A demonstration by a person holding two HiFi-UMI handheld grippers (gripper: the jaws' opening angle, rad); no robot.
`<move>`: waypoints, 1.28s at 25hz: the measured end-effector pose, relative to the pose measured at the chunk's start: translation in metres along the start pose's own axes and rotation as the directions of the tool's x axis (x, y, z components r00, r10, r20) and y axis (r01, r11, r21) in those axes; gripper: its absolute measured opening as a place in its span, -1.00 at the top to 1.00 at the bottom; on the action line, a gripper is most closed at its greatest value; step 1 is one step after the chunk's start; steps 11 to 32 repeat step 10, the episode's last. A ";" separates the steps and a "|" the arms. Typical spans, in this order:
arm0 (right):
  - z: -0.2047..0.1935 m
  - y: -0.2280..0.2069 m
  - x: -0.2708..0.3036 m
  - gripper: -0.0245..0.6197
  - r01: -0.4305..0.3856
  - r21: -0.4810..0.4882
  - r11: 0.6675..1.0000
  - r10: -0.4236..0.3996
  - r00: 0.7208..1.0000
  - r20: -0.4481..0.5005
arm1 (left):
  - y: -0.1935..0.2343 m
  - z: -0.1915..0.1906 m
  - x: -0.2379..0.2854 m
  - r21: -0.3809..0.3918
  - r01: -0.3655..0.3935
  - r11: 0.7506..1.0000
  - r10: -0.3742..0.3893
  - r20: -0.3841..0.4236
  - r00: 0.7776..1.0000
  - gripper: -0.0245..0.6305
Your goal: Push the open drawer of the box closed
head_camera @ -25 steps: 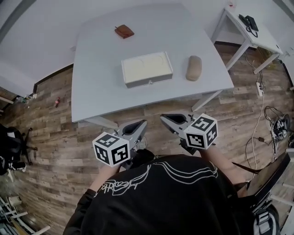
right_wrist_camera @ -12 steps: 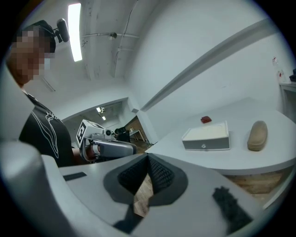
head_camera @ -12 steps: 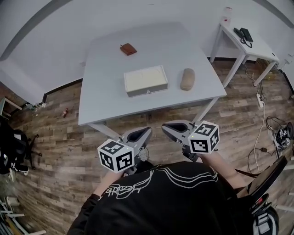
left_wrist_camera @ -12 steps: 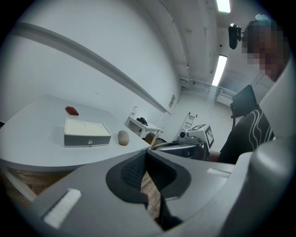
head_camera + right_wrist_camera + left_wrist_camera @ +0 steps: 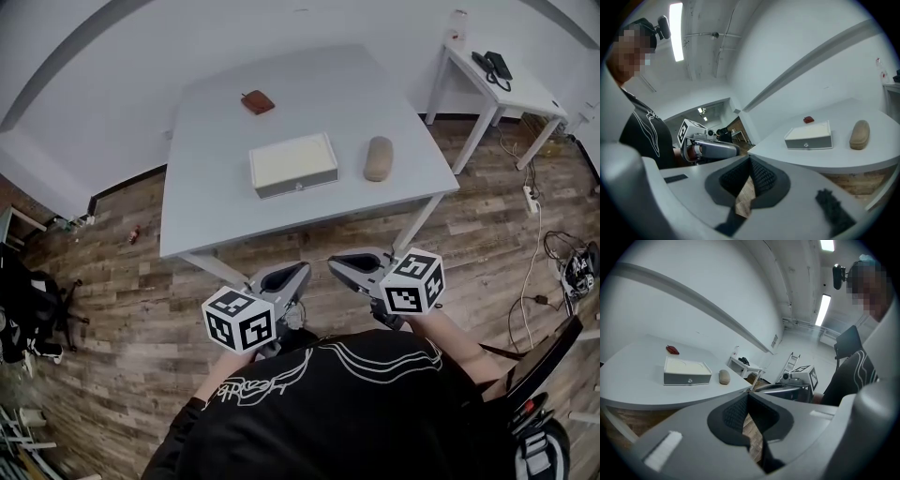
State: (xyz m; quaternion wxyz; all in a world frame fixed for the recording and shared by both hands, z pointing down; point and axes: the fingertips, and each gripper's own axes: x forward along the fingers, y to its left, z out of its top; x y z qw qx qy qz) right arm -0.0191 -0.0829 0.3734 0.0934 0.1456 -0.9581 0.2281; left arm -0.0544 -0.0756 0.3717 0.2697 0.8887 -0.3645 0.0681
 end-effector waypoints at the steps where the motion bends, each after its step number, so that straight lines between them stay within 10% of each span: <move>1: -0.001 0.000 0.000 0.90 -0.001 0.001 1.000 0.001 1.000 -0.002 | 0.000 -0.001 0.000 -0.002 0.000 1.000 0.000 -0.002 1.000 0.91; 32: -0.010 -0.001 -0.006 0.90 -0.004 0.008 1.000 0.004 1.000 -0.010 | -0.005 -0.010 0.006 -0.014 -0.003 1.000 0.003 -0.015 1.000 0.91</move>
